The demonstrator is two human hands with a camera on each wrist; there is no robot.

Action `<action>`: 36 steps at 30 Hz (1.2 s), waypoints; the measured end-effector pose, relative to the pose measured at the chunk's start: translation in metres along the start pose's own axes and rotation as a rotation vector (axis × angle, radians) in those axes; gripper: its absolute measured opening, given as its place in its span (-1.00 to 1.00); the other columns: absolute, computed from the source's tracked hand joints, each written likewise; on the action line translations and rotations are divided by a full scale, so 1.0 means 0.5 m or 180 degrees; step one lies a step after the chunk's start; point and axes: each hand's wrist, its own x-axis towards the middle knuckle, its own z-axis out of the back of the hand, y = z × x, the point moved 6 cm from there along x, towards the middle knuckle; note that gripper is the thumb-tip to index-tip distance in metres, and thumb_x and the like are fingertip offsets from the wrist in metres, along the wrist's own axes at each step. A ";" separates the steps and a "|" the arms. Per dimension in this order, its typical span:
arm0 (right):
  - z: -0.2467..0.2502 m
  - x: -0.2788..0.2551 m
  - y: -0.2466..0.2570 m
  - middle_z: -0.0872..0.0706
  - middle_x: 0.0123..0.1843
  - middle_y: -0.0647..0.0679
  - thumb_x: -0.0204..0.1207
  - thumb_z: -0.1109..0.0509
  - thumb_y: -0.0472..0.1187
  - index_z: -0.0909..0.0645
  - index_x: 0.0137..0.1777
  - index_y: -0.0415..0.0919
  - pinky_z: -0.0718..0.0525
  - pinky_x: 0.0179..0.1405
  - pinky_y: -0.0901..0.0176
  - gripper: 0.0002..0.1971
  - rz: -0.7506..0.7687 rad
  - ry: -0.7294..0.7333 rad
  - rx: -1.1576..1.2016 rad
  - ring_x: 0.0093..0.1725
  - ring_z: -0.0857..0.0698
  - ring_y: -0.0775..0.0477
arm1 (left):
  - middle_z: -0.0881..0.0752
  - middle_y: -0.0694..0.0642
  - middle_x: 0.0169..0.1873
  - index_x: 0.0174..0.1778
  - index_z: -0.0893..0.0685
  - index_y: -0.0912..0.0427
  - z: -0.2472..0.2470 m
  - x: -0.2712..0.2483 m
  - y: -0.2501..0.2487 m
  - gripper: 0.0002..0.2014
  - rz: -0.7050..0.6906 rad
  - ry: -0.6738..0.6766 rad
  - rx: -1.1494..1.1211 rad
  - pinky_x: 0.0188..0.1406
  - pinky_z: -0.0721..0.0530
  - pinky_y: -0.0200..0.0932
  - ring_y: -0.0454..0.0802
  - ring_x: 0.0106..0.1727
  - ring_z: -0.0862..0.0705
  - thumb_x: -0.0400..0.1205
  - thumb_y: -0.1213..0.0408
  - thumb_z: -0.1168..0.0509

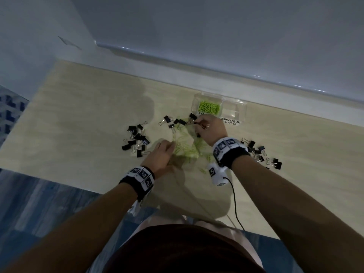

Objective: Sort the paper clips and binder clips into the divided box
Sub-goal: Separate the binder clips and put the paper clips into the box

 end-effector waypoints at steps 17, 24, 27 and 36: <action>0.039 -0.115 -0.098 -0.48 0.34 -0.05 0.44 -0.36 0.13 -0.47 0.39 -0.04 -0.43 0.34 -0.14 -0.46 0.0262 0.0847 -0.2072 0.29 -0.44 -0.13 | -0.42 0.16 0.33 0.53 -0.35 0.11 0.033 0.034 0.003 -0.25 0.0260 -0.0484 -0.0921 0.45 -0.47 0.04 0.10 0.37 -0.41 0.43 0.15 -0.50; -0.080 -0.117 -0.025 -0.33 0.40 -0.15 0.35 -0.51 0.06 -0.33 0.50 -0.17 -0.51 0.37 -0.10 -0.24 0.0539 0.1388 -0.1877 0.37 -0.31 -0.19 | -0.43 0.21 0.27 0.44 -0.45 0.19 0.011 0.064 -0.035 -0.33 0.0083 -0.0216 -0.0756 0.40 -0.48 -0.03 0.15 0.31 -0.48 0.41 0.21 -0.51; -0.095 -0.109 -0.015 -0.37 0.40 -0.21 0.45 -0.44 -0.12 -0.34 0.50 -0.21 -0.44 0.38 -0.06 -0.37 0.0504 0.1453 -0.1721 0.39 -0.34 -0.24 | -0.50 0.26 0.25 0.32 -0.58 0.26 0.010 0.078 -0.054 -0.49 -0.0008 -0.0040 -0.0803 0.31 -0.52 0.02 0.20 0.25 -0.54 0.45 0.23 -0.48; -0.040 -0.099 -0.059 -0.67 0.02 -0.22 0.49 -0.30 -0.34 -0.69 0.03 -0.29 -0.66 -0.01 -0.04 -0.82 0.0456 0.0924 -0.1112 0.01 -0.67 -0.28 | -0.66 0.22 0.10 0.13 -0.64 0.23 0.037 0.101 -0.067 -0.77 -0.0171 -0.0012 -0.0452 0.08 -0.60 -0.01 0.19 0.11 -0.63 0.56 0.35 -0.27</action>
